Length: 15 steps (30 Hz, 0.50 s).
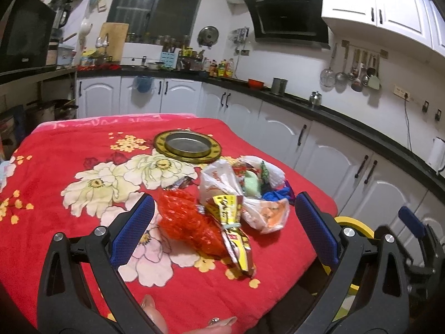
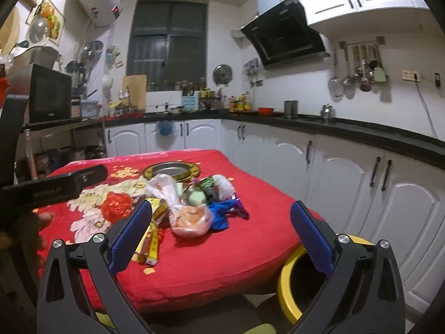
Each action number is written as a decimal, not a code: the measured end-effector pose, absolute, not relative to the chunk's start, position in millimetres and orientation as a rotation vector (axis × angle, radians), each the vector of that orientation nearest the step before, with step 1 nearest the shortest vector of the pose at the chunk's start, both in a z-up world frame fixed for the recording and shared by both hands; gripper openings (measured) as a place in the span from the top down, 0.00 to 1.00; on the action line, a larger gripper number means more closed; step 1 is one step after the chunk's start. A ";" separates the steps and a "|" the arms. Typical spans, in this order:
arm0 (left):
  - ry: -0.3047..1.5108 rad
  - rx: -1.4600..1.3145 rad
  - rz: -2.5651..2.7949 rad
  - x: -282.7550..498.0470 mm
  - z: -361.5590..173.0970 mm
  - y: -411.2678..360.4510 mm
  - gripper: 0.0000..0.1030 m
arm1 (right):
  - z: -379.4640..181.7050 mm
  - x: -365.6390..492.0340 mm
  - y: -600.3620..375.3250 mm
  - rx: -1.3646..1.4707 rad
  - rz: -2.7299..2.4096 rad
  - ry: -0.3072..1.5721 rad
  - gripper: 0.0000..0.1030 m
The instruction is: Collect trash
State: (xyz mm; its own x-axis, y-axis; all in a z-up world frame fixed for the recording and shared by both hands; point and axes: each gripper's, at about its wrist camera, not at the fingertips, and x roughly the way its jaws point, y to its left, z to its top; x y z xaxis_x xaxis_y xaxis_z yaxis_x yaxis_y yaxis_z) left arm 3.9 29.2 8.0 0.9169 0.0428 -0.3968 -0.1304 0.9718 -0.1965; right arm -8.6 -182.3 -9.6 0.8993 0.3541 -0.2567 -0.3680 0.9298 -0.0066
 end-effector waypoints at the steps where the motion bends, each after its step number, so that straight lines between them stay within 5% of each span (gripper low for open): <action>1: 0.400 -0.226 0.097 4.2 8.1 31.8 0.10 | -10.5 -6.9 -179.1 -0.061 0.386 0.263 0.06; 15: 0.401 -0.271 0.185 13.7 12.6 73.3 0.10 | -18.6 9.9 -124.3 -0.129 0.568 0.326 0.06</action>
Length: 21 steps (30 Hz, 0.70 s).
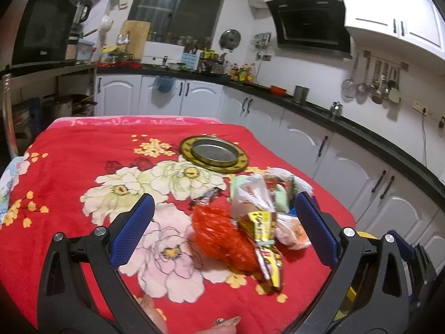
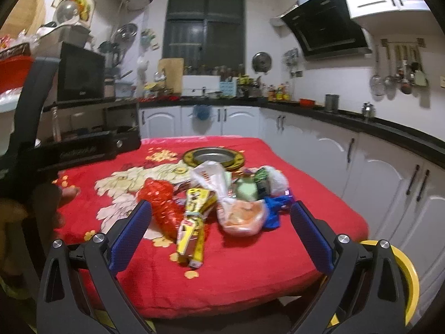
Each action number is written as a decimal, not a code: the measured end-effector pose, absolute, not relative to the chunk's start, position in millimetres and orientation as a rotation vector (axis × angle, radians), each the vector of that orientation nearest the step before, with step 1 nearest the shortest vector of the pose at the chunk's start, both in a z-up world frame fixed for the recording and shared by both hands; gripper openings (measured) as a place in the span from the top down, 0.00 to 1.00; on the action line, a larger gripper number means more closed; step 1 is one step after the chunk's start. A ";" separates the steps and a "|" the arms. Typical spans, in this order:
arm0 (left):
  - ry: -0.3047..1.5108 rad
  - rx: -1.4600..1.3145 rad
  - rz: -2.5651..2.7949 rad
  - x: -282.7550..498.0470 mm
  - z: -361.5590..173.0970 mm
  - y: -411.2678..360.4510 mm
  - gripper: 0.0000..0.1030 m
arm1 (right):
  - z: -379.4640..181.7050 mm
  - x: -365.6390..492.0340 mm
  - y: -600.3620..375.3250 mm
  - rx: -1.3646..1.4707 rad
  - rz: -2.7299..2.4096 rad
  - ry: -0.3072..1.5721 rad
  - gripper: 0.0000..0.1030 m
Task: Collect trash
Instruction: 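Grasp the red plastic bag with the left tool while the right tool grasps the yellow wrapper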
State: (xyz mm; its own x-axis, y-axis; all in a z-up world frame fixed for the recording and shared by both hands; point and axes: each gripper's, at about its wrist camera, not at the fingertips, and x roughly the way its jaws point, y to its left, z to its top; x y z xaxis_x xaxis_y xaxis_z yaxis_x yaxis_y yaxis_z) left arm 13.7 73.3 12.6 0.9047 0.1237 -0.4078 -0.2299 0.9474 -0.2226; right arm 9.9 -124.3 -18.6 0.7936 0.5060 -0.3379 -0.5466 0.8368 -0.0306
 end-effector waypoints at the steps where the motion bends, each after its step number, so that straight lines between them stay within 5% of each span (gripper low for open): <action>1: 0.412 -0.275 0.189 16.2 11.6 78.1 0.10 | -20.6 11.8 -119.3 -0.134 0.581 0.339 0.06; 14: 0.538 -0.305 0.158 44.9 -7.5 117.1 0.10 | -54.2 49.0 -73.7 -0.208 0.668 0.462 0.06; 21: 0.610 -0.357 0.057 64.0 -27.2 116.8 0.10 | -75.3 74.8 -62.2 -0.219 0.700 0.566 0.25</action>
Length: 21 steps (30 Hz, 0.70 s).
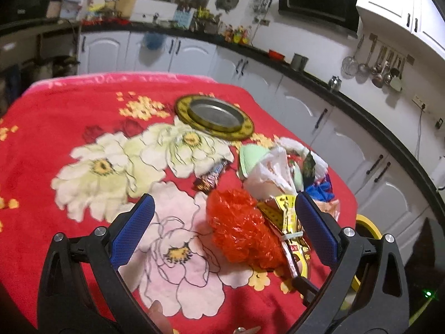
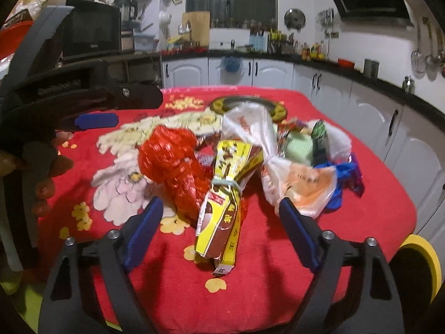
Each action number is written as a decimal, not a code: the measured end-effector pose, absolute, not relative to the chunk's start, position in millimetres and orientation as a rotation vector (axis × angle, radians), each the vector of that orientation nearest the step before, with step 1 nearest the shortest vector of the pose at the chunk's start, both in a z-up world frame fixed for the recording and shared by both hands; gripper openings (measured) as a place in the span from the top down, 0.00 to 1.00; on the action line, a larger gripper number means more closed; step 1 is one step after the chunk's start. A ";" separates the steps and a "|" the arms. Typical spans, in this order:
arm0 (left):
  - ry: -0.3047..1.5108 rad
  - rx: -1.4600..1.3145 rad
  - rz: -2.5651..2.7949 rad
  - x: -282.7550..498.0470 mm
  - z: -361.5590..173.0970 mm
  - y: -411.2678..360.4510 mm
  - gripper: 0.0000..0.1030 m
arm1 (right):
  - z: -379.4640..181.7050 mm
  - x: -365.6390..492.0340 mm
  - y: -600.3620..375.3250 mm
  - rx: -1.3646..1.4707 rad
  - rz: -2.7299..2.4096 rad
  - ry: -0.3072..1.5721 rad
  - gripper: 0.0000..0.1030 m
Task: Collect trash
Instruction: 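Grasp the red plastic bag with the left tool while the right tool grasps the yellow wrapper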
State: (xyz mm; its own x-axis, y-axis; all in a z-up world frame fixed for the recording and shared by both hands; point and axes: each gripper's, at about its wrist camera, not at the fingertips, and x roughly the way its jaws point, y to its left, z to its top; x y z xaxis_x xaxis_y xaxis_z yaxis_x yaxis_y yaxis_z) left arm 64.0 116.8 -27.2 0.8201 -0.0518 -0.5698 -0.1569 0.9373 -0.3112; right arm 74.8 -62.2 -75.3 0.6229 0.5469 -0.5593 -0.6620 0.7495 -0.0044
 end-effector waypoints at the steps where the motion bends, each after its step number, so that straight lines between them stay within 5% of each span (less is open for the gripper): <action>1: 0.624 -0.364 0.048 67.1 -30.7 117.1 0.10 | -79.1 78.7 -61.5 -0.216 0.706 0.585 0.26; 5: 0.672 -0.408 0.030 77.2 -43.0 121.7 0.11 | -89.5 86.5 -58.3 -0.206 0.715 0.625 0.35; 14: 0.747 -0.439 -0.033 86.7 -59.0 118.9 0.32 | -100.9 91.8 -62.2 -0.169 0.750 0.684 0.64; 19: 0.785 -0.419 -0.073 89.2 -64.6 109.9 0.48 | -99.9 86.2 -63.9 -0.169 0.761 0.669 0.64; 21: 0.795 -0.419 -0.076 88.7 -66.0 109.6 0.61 | -98.2 85.3 -63.8 -0.170 0.764 0.660 0.64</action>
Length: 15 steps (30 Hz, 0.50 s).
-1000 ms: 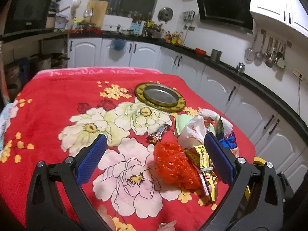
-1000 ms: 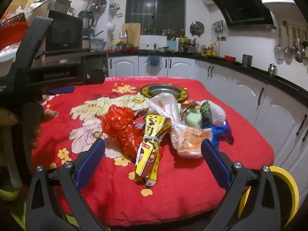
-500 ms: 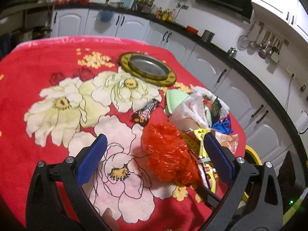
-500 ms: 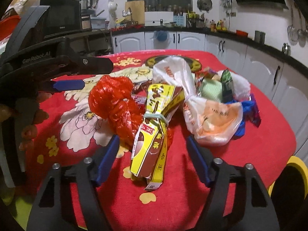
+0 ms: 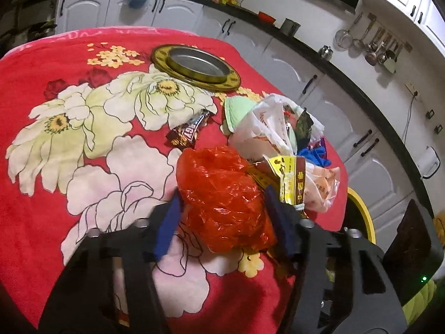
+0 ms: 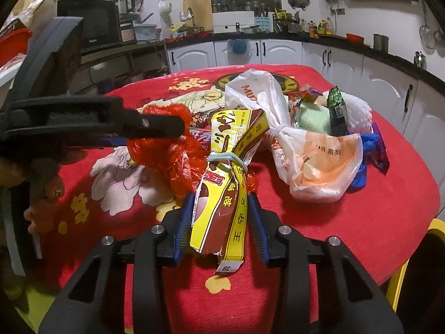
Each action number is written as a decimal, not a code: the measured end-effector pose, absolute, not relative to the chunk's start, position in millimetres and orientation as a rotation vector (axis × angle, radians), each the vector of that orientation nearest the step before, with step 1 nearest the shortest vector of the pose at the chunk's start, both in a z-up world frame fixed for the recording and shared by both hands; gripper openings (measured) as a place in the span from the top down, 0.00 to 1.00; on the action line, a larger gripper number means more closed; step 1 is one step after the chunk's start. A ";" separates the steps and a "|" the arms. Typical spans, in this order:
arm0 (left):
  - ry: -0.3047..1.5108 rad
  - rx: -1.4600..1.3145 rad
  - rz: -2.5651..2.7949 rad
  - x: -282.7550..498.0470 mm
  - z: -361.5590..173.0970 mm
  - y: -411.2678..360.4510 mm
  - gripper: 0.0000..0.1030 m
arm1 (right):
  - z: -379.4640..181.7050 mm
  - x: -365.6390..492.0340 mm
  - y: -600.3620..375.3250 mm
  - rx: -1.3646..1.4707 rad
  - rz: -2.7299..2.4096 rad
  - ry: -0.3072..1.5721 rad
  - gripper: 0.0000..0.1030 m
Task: Collect trash
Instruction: 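Grasp the red plastic bag with the left tool while the right tool grasps the yellow wrapper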
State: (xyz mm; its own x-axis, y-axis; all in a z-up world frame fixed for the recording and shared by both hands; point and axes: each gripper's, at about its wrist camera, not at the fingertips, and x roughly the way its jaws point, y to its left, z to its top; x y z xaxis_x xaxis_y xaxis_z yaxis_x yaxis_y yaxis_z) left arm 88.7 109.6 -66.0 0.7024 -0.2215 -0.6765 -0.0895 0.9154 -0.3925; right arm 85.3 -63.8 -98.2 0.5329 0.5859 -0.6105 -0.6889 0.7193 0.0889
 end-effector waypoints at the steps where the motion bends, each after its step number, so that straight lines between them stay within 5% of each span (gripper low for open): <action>1: 0.797 -0.416 -0.073 88.7 -66.1 109.8 0.62 | -97.4 83.6 -64.8 -0.170 0.770 0.655 0.64; 6: 0.786 -0.398 -0.068 84.7 -60.5 109.5 0.79 | -90.7 78.6 -68.4 -0.177 0.785 0.624 0.64; 15: 0.670 -0.323 -0.038 62.7 -28.6 108.9 0.84 | -69.8 64.1 -79.1 -0.158 0.830 0.541 0.64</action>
